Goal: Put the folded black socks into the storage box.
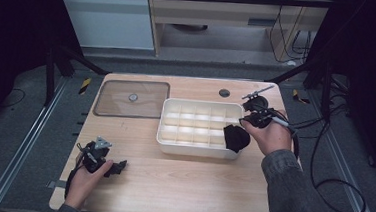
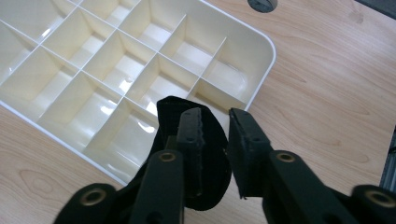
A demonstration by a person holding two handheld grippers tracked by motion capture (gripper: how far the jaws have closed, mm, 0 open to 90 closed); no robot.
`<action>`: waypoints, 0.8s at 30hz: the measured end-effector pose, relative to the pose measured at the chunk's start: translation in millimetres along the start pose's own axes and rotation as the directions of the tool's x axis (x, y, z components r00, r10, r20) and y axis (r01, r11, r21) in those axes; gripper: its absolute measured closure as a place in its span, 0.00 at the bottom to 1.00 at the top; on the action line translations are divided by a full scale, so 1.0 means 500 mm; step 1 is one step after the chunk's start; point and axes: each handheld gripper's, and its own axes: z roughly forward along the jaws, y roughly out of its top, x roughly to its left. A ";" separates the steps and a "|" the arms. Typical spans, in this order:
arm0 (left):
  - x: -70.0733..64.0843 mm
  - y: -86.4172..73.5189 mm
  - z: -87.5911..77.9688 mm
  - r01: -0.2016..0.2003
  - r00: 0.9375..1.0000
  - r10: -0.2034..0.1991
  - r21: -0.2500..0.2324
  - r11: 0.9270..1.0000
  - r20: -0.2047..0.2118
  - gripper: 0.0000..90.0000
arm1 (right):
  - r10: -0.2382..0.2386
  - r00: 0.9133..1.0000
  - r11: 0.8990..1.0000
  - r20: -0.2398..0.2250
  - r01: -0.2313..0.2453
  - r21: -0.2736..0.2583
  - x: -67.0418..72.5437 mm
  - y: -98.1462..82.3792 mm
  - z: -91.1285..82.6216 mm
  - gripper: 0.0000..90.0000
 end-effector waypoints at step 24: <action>0.000 -0.001 0.000 0.000 1.000 0.000 -0.001 1.000 0.001 0.00 | -0.095 0.995 0.990 -0.019 0.097 0.101 0.039 0.048 0.031 1.00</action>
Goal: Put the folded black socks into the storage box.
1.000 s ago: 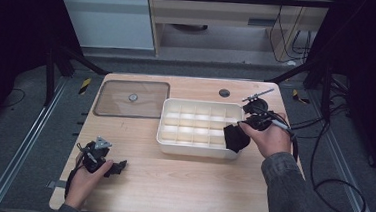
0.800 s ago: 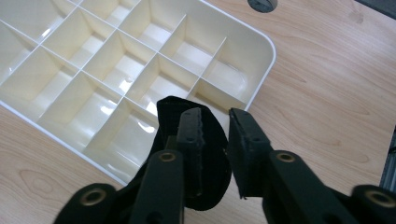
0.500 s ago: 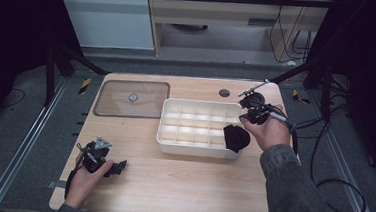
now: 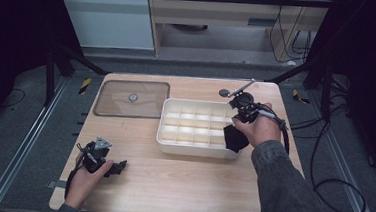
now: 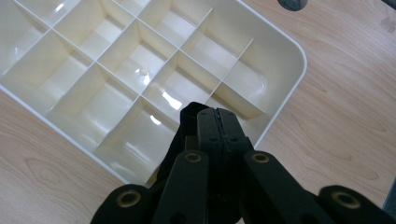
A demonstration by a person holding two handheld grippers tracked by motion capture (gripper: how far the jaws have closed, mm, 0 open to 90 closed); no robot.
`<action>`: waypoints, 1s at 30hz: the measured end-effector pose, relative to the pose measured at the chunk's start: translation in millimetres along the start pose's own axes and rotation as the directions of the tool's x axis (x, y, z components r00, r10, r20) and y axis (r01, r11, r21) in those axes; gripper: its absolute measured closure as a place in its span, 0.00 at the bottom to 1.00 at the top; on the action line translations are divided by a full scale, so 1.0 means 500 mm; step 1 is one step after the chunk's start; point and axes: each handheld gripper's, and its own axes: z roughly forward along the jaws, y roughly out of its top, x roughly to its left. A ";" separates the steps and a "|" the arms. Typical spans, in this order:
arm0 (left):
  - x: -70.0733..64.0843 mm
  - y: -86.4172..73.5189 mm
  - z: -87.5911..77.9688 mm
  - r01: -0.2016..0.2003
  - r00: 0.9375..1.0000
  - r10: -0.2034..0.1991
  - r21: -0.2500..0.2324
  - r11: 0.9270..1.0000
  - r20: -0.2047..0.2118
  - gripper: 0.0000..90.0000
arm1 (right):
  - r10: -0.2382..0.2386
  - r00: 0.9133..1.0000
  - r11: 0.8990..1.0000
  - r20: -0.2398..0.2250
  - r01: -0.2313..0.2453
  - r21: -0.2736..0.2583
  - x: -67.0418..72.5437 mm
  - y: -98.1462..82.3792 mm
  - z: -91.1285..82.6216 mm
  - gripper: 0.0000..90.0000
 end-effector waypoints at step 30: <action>-0.001 0.001 0.002 -0.002 1.000 0.002 -0.006 1.000 0.000 0.00 | -0.013 1.000 0.998 -0.023 0.014 0.058 0.011 -0.025 0.063 1.00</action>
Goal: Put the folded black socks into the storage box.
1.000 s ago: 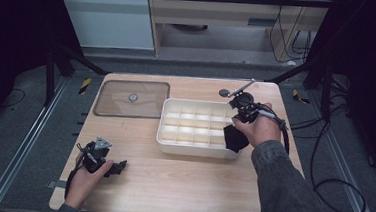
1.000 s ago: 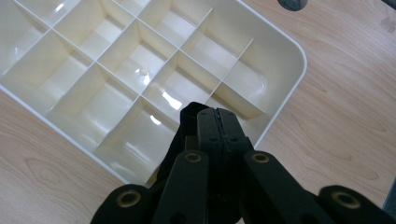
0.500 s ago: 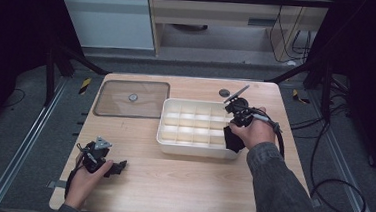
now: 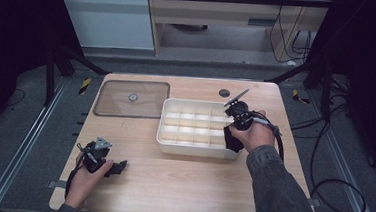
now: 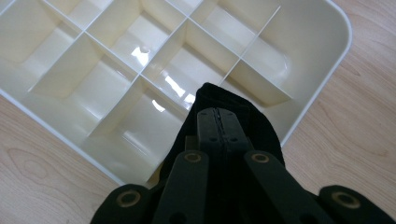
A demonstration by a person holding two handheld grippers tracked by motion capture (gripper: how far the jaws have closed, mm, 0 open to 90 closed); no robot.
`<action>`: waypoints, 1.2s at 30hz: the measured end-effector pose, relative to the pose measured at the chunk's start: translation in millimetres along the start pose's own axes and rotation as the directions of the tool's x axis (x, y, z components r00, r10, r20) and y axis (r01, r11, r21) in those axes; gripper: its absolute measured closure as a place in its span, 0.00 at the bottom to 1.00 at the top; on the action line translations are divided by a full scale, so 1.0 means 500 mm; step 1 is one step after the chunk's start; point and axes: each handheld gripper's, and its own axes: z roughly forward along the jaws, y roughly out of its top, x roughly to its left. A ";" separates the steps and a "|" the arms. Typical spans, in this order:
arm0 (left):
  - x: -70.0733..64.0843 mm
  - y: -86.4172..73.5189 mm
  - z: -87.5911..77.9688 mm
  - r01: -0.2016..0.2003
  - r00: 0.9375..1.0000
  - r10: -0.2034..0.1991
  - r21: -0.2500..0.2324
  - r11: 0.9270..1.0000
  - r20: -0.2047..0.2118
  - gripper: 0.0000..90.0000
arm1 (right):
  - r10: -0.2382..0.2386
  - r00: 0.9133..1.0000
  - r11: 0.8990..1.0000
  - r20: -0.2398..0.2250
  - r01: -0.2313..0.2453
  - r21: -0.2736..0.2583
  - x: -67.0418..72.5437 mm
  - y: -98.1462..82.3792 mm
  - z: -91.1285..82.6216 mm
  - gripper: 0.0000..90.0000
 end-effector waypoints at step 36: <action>0.000 0.000 0.000 -0.003 1.000 0.003 0.001 1.000 0.002 0.00 | 0.050 0.999 0.996 -0.001 -0.050 0.075 -0.017 -0.039 0.052 1.00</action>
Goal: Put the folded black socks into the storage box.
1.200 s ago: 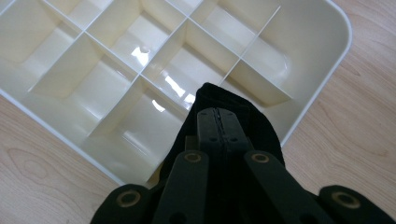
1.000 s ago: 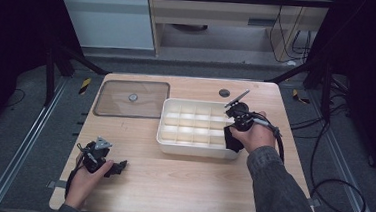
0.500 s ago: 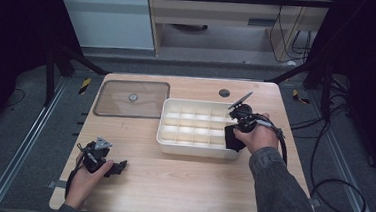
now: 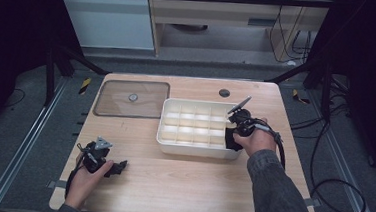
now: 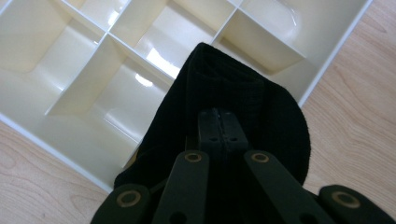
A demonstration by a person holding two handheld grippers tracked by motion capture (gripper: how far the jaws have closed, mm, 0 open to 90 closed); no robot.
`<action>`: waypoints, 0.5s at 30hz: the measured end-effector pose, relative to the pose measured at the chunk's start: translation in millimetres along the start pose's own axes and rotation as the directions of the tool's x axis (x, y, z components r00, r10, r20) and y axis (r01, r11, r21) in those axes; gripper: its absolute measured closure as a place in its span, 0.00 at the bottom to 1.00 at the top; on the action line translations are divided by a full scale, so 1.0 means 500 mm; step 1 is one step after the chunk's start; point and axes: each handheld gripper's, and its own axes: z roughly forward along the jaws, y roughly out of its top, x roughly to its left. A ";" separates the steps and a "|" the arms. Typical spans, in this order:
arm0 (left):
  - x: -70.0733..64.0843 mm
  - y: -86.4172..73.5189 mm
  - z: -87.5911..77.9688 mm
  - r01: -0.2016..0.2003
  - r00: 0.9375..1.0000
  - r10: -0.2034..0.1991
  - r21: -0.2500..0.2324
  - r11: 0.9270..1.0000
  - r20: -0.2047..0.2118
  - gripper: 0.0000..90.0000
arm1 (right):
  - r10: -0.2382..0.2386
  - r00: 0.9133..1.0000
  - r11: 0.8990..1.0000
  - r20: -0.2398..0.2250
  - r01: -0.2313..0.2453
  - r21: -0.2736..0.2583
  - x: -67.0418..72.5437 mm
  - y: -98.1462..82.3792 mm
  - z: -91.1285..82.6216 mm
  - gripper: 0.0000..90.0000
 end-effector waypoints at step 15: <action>-0.001 0.000 0.000 0.000 1.000 0.000 -0.001 1.000 0.001 0.00 | 0.011 0.998 0.998 -0.067 -0.007 0.066 0.003 -0.030 0.038 1.00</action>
